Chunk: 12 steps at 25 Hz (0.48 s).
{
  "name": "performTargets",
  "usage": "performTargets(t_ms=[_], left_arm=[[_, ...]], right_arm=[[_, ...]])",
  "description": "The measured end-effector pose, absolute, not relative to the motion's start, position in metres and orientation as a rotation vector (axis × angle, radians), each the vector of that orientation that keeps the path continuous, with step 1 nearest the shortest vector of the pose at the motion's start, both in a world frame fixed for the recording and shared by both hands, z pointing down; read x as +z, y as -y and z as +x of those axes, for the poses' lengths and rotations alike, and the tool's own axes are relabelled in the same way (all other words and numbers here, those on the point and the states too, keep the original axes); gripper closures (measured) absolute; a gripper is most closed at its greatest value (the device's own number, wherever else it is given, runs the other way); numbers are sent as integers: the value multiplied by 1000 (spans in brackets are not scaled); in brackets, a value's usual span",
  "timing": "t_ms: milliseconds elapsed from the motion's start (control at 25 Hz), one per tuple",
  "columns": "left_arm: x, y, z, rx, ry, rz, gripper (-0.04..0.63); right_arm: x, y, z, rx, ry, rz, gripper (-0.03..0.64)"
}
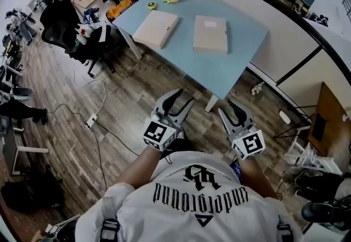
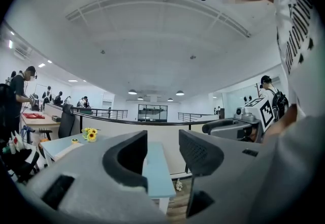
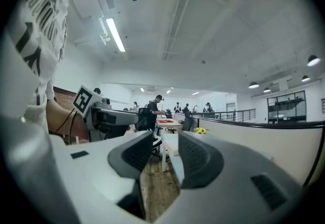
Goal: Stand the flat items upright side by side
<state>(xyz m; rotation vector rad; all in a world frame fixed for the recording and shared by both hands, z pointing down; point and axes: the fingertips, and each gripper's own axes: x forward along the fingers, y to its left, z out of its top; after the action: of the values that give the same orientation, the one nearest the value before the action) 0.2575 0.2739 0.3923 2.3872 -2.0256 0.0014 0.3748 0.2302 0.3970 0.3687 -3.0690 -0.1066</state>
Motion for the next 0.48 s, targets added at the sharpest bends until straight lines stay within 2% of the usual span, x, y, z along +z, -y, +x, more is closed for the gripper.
performTargets(t_ms=[80, 200, 480], left_arm=[[398, -268, 245, 5, 2015, 2376, 353], [405, -257, 222, 6, 2000, 2365, 304], [401, -233, 148, 1, 1968, 2382, 287]], right_arm=[[402, -224, 362, -86, 3061, 374, 407], [407, -212, 337, -60, 3048, 388, 355], [404, -189, 261, -57, 3030, 396, 325]])
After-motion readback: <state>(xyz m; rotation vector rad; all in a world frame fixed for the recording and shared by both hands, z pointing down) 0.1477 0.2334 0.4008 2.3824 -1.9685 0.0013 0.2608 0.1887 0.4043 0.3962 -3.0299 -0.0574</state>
